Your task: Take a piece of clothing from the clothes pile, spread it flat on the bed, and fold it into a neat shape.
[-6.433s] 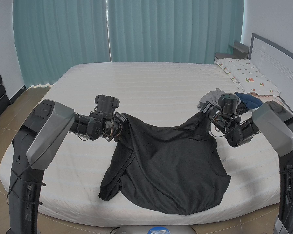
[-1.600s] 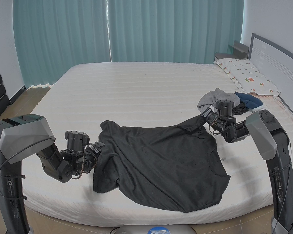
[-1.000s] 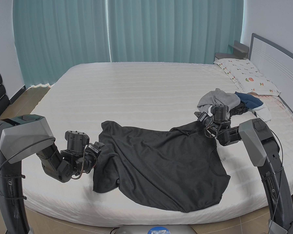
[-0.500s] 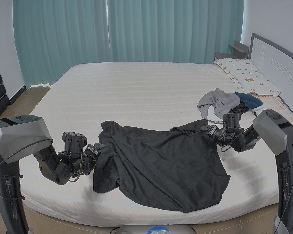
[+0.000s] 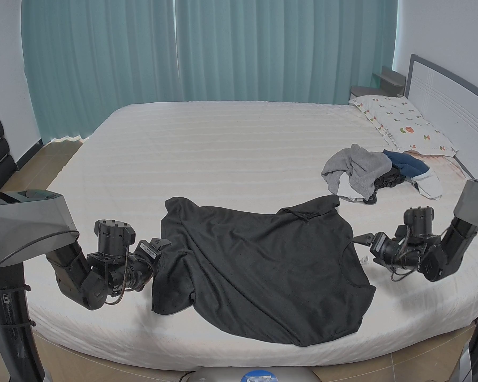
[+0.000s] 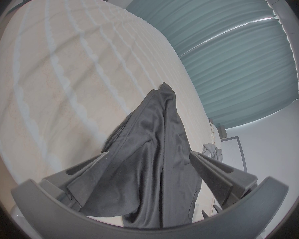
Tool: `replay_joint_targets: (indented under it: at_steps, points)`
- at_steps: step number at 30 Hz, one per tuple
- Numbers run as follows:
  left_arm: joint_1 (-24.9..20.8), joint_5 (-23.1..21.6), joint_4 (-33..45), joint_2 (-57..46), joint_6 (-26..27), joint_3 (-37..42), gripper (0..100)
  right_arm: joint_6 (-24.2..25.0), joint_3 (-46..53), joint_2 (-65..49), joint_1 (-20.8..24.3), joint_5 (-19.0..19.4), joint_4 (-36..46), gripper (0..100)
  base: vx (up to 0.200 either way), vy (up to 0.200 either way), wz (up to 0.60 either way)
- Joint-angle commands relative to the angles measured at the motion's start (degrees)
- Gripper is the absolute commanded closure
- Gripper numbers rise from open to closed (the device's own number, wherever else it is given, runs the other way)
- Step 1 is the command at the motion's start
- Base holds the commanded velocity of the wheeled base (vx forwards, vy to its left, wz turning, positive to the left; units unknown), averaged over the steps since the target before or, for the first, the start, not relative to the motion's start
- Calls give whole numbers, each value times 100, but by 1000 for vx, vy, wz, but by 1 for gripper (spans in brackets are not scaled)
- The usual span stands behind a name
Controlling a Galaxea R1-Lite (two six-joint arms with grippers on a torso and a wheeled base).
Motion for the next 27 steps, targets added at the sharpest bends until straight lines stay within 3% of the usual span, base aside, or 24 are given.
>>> replay_joint_targets:
  at_steps: [1, 5, 11, 14, 20, 27]
  points:
    - [-125, -140, -92, -254, 57, 746, 0, -301, 2320, -1026, -315, 546, -1122, 0, -200, 0, 0]
    - [-195, -149, -127, -245, 75, 913, 0, -292, 2373, -868, -324, 599, -1202, 0, -200, 0, 0]
    - [-433, -43, -110, -166, 488, 904, 0, -266, 2408, -569, -324, 599, -1228, 0, 0, 0, 0]
    - [-512, 132, -127, -52, 505, 825, 0, -266, 2434, -578, -306, 599, -1228, 0, 0, 0, 0]
    - [-670, 897, -163, 449, 962, 597, 0, -239, 2461, -622, -236, 599, -1228, 0, 0, 0, 0]
    - [-740, 1117, -145, 695, 1138, 289, 0, -239, 2487, -631, -236, 599, -1228, 0, 0, 0, 0]
